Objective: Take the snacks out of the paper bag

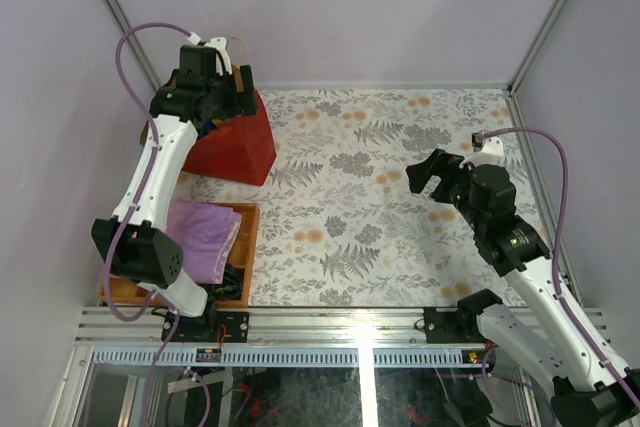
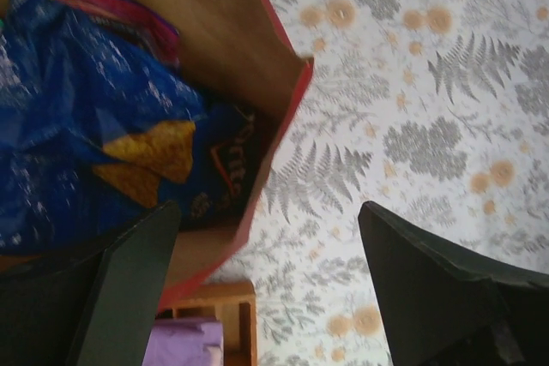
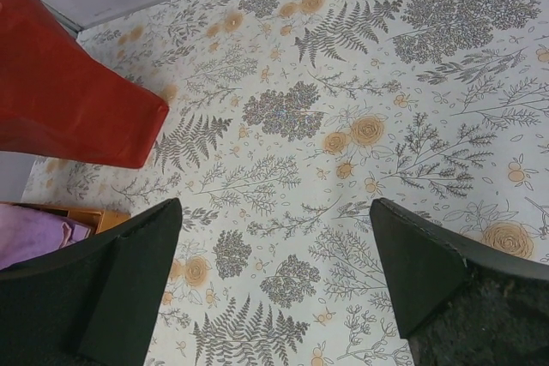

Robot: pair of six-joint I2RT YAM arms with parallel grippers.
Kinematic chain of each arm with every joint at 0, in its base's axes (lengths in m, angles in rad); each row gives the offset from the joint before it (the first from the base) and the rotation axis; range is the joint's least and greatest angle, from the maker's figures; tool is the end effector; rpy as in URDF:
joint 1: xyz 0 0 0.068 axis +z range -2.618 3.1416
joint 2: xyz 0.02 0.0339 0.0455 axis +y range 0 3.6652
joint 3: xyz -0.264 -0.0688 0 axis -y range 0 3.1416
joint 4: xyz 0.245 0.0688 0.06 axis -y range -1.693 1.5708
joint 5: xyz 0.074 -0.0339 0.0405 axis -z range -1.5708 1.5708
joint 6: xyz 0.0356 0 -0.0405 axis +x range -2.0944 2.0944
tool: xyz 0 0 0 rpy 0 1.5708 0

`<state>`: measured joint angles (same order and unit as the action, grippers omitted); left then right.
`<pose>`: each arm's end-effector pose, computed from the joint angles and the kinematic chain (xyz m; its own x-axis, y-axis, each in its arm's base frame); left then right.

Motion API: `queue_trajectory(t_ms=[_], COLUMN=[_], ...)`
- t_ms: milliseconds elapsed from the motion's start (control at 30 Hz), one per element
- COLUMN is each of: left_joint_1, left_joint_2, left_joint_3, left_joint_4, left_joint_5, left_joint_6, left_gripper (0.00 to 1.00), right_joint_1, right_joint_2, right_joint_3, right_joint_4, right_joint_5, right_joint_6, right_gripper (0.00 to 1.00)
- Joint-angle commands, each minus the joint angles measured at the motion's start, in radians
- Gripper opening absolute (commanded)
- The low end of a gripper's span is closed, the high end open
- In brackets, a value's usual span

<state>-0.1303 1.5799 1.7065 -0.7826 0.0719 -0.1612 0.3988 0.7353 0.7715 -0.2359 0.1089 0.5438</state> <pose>0.3414 -0.0473 0.4011 -0.6268 -0.0793 -0.7751 0.0866 0.9816 -0.1704 0.1619 0.0640 0.3377 -0.3054 0.4294 -0.8499 -0.1517 0.8592 0.4887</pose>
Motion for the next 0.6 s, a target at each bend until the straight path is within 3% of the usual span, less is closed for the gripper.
queue_trajectory(t_ms=[0, 100, 233, 300, 333, 400, 567], left_joint_1=[-0.003, -0.004, -0.005, -0.005, -0.005, -0.010, -0.094], left_joint_2=[0.098, 0.187, 0.285, 0.309, 0.322, 0.342, 0.433], left_joint_3=[0.111, 0.194, 0.265, 0.273, 0.276, 0.291, 0.428], left_joint_4=[0.024, 0.004, -0.032, -0.032, -0.031, -0.031, -0.083], left_joint_5=[-0.103, -0.092, -0.070, -0.061, -0.053, -0.033, -0.014], left_joint_6=[0.038, 0.050, 0.052, 0.048, 0.043, 0.031, 0.054], left_gripper=[0.82, 0.80, 0.69, 0.54, 0.40, 0.23, 0.00], right_joint_1=[-0.002, -0.002, -0.002, -0.002, -0.003, -0.002, -0.002], right_joint_2=[-0.017, -0.025, -0.038, -0.046, -0.051, -0.055, -0.057], right_joint_3=[0.035, 0.033, 0.032, 0.030, 0.028, 0.022, 0.021], right_joint_4=[0.016, 0.017, 0.000, -0.007, -0.010, -0.011, -0.010], right_joint_5=[-0.031, -0.034, -0.027, -0.018, -0.014, -0.011, -0.012], right_joint_6=[-0.025, -0.032, -0.046, -0.053, -0.056, -0.061, -0.061], right_gripper=[0.99, 0.99, 0.99, 0.99, 0.99, 0.99, 0.99])
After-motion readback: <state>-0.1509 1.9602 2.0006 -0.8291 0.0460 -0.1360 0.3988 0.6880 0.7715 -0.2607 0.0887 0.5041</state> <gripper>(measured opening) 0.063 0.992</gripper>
